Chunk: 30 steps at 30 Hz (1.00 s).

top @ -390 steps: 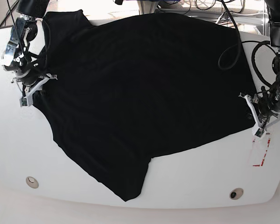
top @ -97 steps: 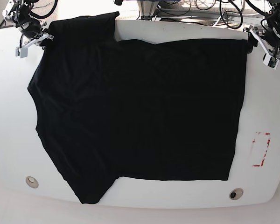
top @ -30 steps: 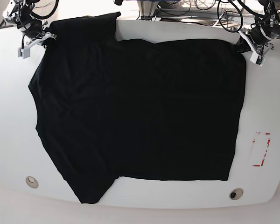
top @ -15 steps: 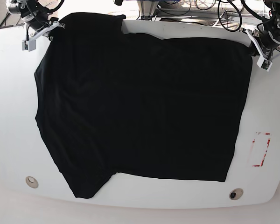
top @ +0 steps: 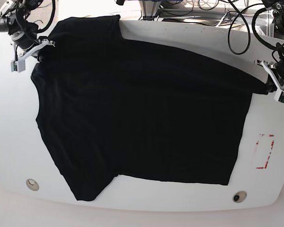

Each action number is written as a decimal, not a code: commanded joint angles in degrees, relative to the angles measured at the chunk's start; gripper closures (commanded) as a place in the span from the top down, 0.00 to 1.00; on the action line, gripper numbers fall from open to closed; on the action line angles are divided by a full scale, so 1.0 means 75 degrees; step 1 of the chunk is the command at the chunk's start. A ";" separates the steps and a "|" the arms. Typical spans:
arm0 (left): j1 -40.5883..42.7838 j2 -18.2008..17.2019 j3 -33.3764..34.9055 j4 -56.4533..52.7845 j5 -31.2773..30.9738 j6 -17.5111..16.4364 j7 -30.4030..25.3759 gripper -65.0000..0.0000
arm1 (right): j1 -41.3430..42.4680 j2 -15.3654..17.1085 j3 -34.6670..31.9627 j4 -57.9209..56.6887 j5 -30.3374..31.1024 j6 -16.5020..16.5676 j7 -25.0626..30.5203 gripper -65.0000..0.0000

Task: Layout the t-shirt on the table in an organized manner, then fold the t-shirt properly
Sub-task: 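Lift the collar edge and fold it toward the hem with both grippers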

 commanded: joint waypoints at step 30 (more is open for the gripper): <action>-0.3285 0.0528 0.1396 -0.2701 0.2033 0.0010 -0.0196 0.01 | 0.2558 0.0799 -0.1027 -0.2827 -0.0449 0.0019 0.0755 0.00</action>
